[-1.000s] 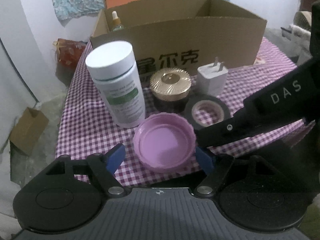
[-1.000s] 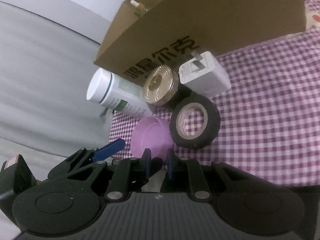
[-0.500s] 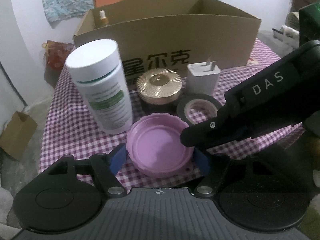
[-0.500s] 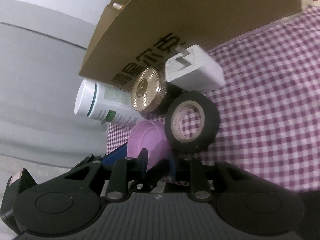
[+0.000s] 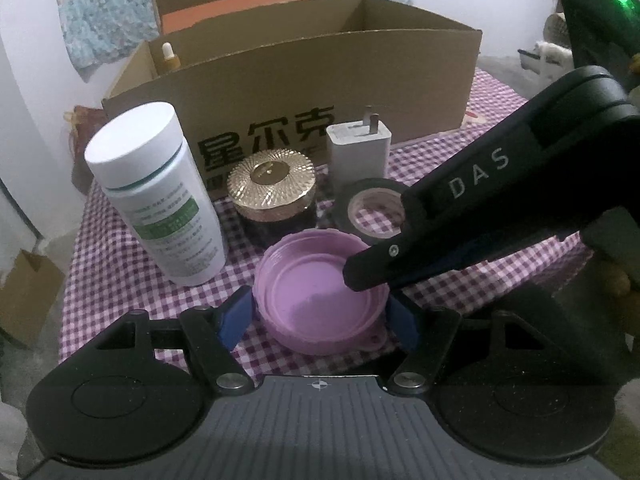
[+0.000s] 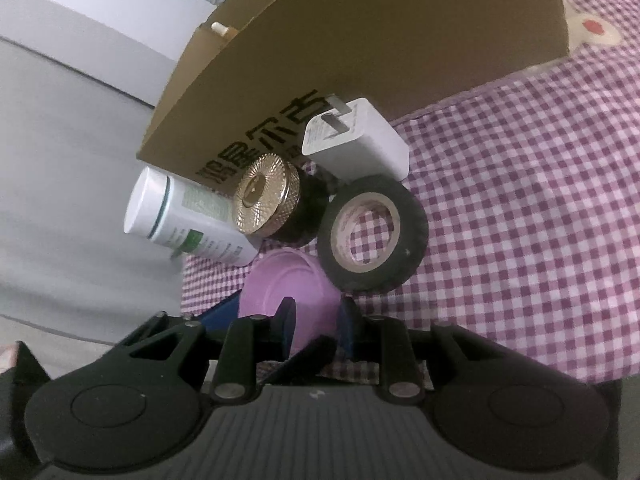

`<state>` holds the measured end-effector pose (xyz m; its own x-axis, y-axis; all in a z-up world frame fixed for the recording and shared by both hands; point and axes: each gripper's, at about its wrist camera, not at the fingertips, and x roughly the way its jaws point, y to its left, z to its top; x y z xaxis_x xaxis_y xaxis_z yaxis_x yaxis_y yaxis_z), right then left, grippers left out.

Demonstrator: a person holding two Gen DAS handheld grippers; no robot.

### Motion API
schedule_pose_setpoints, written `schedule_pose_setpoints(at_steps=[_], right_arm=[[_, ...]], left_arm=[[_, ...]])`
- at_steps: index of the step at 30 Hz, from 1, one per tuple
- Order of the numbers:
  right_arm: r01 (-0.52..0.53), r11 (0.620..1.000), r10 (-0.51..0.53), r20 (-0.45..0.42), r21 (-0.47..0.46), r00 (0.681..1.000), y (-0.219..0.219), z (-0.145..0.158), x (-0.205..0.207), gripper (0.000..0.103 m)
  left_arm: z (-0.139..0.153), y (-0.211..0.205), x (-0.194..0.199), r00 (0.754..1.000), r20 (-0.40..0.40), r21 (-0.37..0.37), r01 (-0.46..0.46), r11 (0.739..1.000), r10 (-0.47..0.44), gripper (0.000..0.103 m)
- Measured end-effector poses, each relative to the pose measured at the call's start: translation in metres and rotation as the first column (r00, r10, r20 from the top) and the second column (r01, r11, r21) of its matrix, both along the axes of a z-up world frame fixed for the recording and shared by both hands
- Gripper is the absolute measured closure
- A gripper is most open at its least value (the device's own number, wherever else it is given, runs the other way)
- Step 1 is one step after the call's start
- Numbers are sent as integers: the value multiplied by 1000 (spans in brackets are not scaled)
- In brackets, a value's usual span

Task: Organize rigid objects
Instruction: 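Grasp the pink lid by its rim with the right gripper, then carry the pink lid into the box and open the right gripper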

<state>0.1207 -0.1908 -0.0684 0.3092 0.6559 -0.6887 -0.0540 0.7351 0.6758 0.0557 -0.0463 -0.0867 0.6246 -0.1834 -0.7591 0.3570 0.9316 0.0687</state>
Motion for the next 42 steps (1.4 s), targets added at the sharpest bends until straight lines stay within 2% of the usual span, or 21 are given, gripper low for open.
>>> schedule_pose_setpoints(at_steps=[6, 13, 19, 24, 27, 32, 34, 36, 39, 42], right_arm=[[-9, 1000, 10, 30, -22, 999, 11, -8, 3, 80], [-34, 999, 34, 71, 1, 997, 9, 7, -13, 80], [-56, 998, 52, 149, 17, 987, 1, 43, -29, 80], [-70, 997, 58, 263, 38, 963, -8, 86, -32, 80], [-82, 996, 63, 344, 40, 937, -16, 116, -24, 80], [-96, 995, 79, 393, 24, 916, -26, 150, 10, 80], [-97, 995, 83, 385, 16, 919, -30, 156, 34, 80], [-104, 995, 98, 361, -3, 928, -33, 159, 60, 80], [-117, 993, 118, 293, -23, 949, -32, 149, 103, 80], [-128, 991, 133, 214, -36, 968, -27, 131, 143, 80]], left_arm=[[7, 1, -4, 1000, 26, 12, 12, 1000, -12, 32], [25, 1, -23, 997, 71, 38, -2, 999, -1, 32], [55, -1, -39, 988, 151, 54, -18, 998, 9, 32], [94, -8, -38, 967, 253, 73, -31, 997, 11, 32], [118, -14, -28, 949, 315, 83, -26, 996, -1, 32], [143, -30, 9, 932, 361, 122, -7, 992, -38, 32], [148, -36, 32, 936, 348, 127, 7, 992, -51, 32], [150, -39, 60, 952, 302, 123, 18, 992, -55, 32], [143, -40, 106, 979, 201, 114, 20, 993, -43, 32], [129, -43, 146, 995, 101, 118, 12, 993, -24, 32]])
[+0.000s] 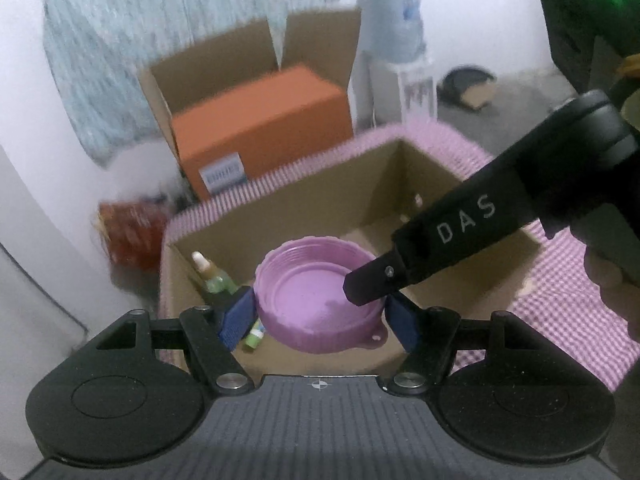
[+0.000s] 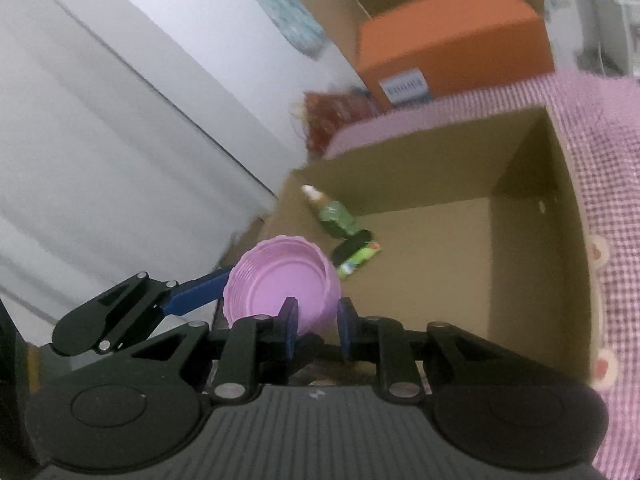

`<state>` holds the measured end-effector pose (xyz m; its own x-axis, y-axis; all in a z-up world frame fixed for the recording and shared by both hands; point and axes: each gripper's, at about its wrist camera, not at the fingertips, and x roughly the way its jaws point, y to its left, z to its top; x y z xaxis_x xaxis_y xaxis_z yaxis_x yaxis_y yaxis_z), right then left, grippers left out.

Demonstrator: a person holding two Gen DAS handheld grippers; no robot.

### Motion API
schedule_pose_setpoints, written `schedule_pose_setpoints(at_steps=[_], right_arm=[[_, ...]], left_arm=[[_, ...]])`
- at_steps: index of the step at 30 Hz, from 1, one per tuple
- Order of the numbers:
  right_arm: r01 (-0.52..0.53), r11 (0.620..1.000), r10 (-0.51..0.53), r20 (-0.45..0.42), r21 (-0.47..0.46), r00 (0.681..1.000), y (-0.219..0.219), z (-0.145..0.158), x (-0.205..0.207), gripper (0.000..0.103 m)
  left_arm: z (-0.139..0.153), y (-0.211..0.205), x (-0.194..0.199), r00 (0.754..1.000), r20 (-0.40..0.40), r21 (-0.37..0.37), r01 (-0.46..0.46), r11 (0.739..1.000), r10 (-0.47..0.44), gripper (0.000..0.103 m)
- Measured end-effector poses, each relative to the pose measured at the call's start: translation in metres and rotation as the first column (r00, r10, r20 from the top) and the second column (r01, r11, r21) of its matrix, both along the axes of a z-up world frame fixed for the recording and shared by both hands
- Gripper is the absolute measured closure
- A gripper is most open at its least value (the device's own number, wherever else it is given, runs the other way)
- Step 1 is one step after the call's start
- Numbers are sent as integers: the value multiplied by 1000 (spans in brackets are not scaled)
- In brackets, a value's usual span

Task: Organize rigid objects
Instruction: 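Carry the pink lid into the box and open the right gripper, then move the right gripper back to the black tape roll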

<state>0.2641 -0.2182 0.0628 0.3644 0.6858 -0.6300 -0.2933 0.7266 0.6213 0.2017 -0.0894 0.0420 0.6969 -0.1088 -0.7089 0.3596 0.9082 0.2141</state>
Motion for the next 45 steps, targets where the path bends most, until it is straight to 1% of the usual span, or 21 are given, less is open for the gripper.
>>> schedule_pose_setpoints(at_steps=[3, 5, 7, 11, 15, 18, 23, 26, 30, 33, 37, 40, 45], right_arm=[[-5, 1000, 4, -71, -26, 997, 6, -20, 35, 80], [-12, 999, 7, -91, -50, 996, 11, -31, 53, 80], [-18, 997, 9, -119, -70, 993, 14, -41, 75, 80], [-32, 994, 15, -167, -104, 986, 22, -61, 113, 80], [-43, 989, 17, -184, -142, 983, 29, -75, 136, 80], [-57, 986, 26, -186, -159, 982, 35, -86, 147, 81], [-65, 986, 31, -215, -153, 976, 40, -104, 158, 79], [-55, 989, 22, -225, -141, 974, 37, -111, 161, 79], [-31, 993, 5, -217, -116, 976, 30, -109, 158, 78], [-8, 996, -9, -190, -87, 982, 18, -93, 148, 78], [29, 1000, -30, -145, -8, 989, -5, -69, 125, 77], [52, 996, -44, -112, 73, 993, -25, -51, 100, 77], [81, 975, -72, -51, 208, 996, -64, -22, 35, 78]], left_arm=[[-15, -1, 36, 995, -92, -6, -31, 999, 30, 32], [-25, -2, 61, 989, -137, 4, -47, 999, 47, 32], [-33, -5, 79, 985, -165, 25, -56, 998, 60, 32], [-47, -13, 107, 978, -192, 77, -72, 994, 86, 32], [-59, -19, 123, 971, -211, 100, -90, 991, 109, 32], [-68, -21, 133, 965, -230, 118, -104, 988, 129, 32], [-79, -23, 141, 954, -261, 154, -113, 982, 151, 30], [-78, -22, 140, 955, -254, 157, -113, 981, 151, 28], [-71, -21, 137, 958, -243, 148, -120, 982, 154, 27], [-60, -17, 128, 962, -228, 125, -125, 984, 151, 26], [-37, -8, 107, 970, -202, 76, -125, 989, 138, 26], [-16, 0, 85, 978, -169, 34, -117, 993, 121, 25], [20, 17, 40, 990, -110, -56, -99, 994, 93, 25]])
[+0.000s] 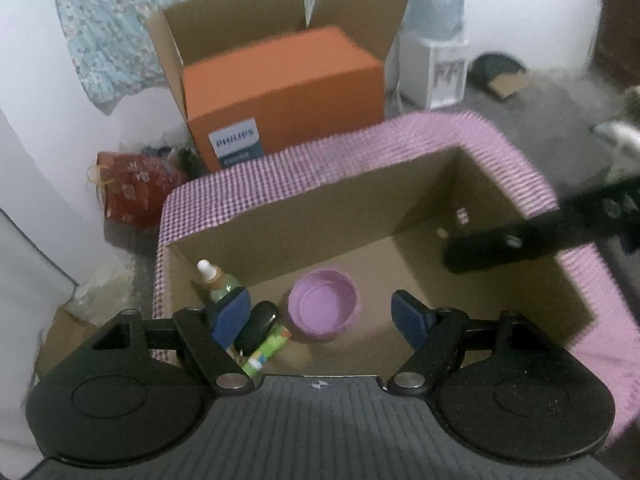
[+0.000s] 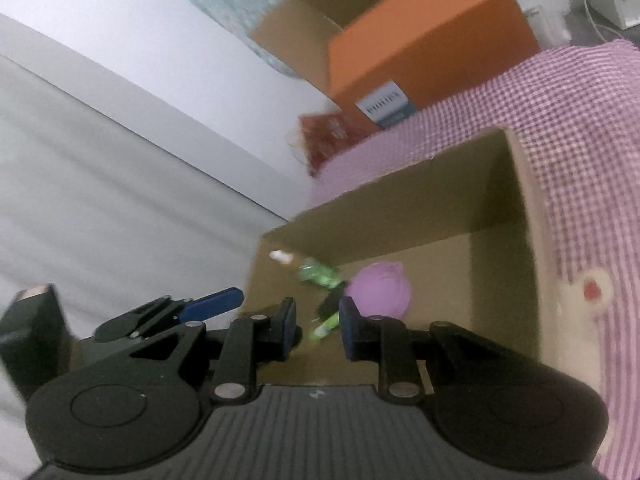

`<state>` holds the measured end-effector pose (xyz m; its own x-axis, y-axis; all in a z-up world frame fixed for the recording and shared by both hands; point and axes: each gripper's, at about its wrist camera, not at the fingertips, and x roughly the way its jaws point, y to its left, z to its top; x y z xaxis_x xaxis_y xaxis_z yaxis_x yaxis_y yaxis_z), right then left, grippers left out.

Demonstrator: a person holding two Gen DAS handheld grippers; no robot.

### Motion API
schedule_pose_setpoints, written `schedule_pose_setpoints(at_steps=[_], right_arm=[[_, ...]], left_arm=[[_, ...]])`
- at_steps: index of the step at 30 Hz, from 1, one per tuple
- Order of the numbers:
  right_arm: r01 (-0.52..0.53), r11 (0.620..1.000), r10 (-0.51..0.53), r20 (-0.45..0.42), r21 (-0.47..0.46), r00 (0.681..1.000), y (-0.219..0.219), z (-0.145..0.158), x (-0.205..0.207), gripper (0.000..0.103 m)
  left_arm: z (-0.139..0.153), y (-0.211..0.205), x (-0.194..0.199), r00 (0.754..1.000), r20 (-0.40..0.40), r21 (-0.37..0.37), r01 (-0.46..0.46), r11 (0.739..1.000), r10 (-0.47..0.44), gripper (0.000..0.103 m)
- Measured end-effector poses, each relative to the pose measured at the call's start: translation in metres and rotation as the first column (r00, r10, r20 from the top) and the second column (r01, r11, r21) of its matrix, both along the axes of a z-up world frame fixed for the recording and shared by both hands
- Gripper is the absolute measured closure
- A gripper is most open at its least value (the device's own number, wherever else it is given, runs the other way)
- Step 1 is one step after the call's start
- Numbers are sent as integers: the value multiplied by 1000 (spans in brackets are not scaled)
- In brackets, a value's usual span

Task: Organize rigid objects
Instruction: 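Move the right gripper back to the black tape roll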

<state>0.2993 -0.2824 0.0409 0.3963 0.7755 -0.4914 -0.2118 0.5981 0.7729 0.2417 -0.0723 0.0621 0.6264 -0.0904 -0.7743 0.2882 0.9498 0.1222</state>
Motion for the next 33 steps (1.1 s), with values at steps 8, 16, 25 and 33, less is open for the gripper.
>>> schedule_pose_setpoints(at_steps=[8, 16, 25, 33], right_arm=[[40, 989, -47, 43, 140, 998, -44, 6, -115, 77], [114, 988, -112, -19, 100, 993, -50, -37, -191, 76], [141, 989, -144, -91, -36, 985, -24, -80, -209, 75], [114, 984, -122, -56, -134, 991, 13, -89, -183, 66]], left_arm=[[33, 23, -88, 996, 86, -120, 34, 992, -23, 20], [-3, 25, -149, 997, 72, -143, 46, 989, -35, 19], [-89, 11, -157, 999, -36, -178, 11, 984, -17, 19], [-127, -5, -150, 996, -47, -105, 73, 992, -79, 21]])
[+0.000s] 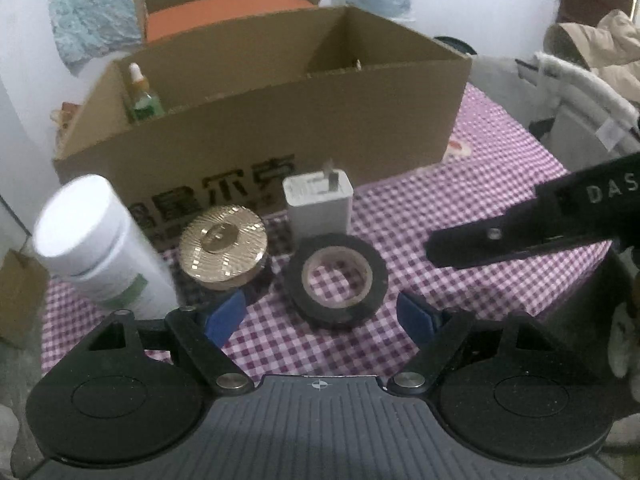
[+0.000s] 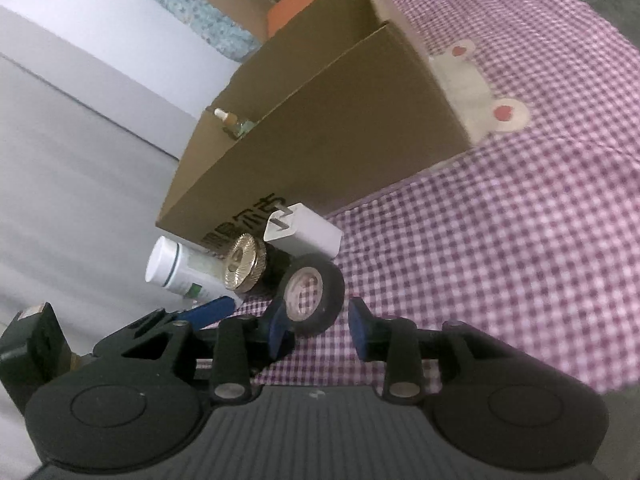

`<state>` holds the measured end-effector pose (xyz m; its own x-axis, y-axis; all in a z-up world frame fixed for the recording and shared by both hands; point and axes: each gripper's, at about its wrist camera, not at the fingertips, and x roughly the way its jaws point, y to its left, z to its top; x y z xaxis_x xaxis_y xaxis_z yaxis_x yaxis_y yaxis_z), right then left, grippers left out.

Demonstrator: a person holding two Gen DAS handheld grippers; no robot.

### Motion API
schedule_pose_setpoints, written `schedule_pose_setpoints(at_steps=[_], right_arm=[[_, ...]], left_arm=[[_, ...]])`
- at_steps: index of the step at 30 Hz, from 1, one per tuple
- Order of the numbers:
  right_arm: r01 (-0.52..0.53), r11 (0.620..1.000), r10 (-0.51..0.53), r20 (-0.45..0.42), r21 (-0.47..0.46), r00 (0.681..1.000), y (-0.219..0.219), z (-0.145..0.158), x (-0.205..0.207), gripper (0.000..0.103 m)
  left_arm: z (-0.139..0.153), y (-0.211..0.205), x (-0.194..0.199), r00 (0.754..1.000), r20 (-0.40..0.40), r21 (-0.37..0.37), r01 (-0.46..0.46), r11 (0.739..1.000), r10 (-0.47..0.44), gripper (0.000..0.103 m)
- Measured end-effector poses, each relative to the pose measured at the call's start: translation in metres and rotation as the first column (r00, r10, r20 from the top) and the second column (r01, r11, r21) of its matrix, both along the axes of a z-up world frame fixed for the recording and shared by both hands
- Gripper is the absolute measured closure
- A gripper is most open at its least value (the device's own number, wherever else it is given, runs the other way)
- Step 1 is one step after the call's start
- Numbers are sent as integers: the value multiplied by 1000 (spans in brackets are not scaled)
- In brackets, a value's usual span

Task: Organize rigid objects
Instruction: 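Move the right gripper back to the black tape roll, then grasp the black tape roll by its edge with the right gripper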

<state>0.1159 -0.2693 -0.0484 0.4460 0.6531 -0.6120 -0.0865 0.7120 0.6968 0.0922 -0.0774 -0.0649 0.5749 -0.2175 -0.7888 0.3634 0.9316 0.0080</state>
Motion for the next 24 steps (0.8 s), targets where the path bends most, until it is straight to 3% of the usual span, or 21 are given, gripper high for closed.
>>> schedule_pose_setpoints(at_steps=[9, 17, 24], right_arm=[[-19, 997, 21, 19, -77, 1000, 33, -18, 26, 67], [-29, 997, 29, 0, -66, 1000, 42, -32, 31, 74], [-34, 997, 33, -11, -76, 999, 35, -27, 17, 74]], left_arm=[[-17, -4, 11, 999, -43, -20, 15, 1000, -16, 37], [-20, -8, 9, 999, -34, -30, 13, 999, -14, 39], [-18, -11, -5, 998, -47, -51, 45, 998, -48, 39]])
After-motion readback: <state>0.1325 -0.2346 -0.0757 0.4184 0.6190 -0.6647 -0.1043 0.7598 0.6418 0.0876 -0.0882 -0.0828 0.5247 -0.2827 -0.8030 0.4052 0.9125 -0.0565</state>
